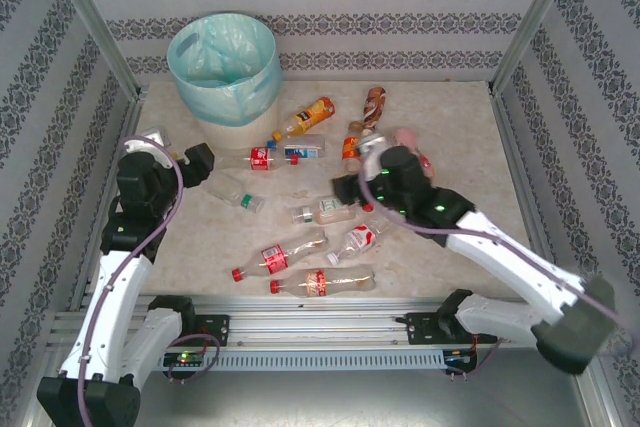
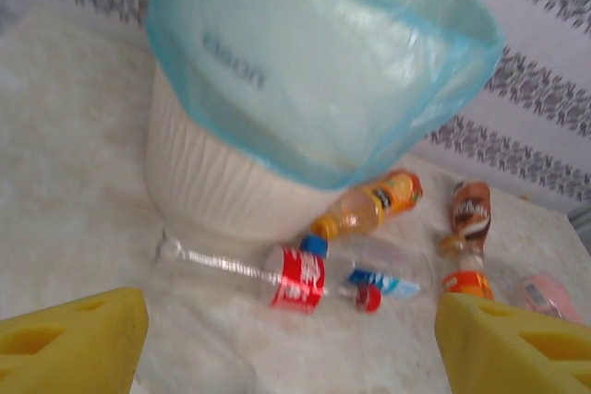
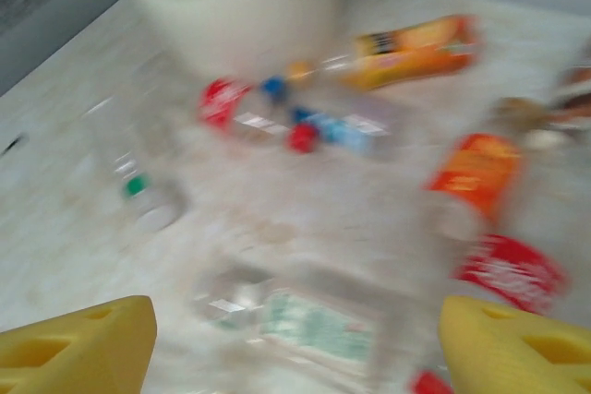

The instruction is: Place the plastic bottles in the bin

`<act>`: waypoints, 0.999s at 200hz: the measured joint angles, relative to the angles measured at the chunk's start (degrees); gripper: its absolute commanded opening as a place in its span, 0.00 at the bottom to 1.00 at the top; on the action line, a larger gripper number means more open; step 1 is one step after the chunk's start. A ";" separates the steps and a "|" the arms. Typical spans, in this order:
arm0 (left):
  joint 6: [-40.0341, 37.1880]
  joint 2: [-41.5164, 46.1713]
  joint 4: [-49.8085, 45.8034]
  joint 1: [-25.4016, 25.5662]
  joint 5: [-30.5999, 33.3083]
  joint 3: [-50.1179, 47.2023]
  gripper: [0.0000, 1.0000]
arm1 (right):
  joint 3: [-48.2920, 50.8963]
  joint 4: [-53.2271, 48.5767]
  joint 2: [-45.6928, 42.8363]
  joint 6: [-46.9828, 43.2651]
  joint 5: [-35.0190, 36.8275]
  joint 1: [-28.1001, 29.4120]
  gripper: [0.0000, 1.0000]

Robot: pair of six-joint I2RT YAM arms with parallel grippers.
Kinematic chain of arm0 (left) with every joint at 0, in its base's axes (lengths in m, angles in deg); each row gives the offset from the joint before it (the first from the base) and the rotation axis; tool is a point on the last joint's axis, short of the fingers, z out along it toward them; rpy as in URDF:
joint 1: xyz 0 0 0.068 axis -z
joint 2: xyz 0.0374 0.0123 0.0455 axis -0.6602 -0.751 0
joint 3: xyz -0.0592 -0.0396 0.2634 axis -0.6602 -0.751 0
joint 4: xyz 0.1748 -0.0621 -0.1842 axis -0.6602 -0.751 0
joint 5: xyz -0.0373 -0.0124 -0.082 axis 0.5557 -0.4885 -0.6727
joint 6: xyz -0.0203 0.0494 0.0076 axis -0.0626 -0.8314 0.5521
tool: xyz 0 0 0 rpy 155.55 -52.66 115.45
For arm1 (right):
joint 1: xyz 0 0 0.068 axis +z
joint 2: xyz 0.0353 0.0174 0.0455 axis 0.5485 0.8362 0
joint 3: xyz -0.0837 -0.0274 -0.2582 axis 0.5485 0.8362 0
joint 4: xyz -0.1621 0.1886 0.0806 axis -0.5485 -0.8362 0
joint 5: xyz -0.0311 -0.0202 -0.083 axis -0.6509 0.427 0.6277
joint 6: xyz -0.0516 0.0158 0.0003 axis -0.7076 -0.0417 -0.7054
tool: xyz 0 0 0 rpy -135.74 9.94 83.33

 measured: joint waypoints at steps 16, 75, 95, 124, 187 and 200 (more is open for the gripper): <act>1.81 -0.22 -4.79 0.00 -1.51 0.28 0.82 | -6.51 -0.48 8.83 -0.48 -0.24 5.09 0.79; 5.46 -1.81 -9.92 -0.28 -1.68 0.26 0.84 | -27.36 1.64 37.81 -4.55 -2.89 9.16 0.73; 6.93 -4.15 -9.84 -1.36 -1.86 -0.02 0.84 | -32.09 2.03 45.18 -5.16 -4.44 9.16 0.69; 8.37 -5.95 -9.46 -2.38 -2.34 -1.01 0.85 | -36.96 1.92 53.11 -5.92 -5.68 9.18 0.67; 8.98 -6.14 -7.93 -3.17 -3.82 -3.32 0.84 | -41.70 0.15 60.74 -7.56 -7.96 9.18 0.63; 8.98 -6.14 -7.85 -3.17 -4.42 -3.54 0.84 | -42.34 -0.31 61.68 -7.80 -8.02 9.20 0.60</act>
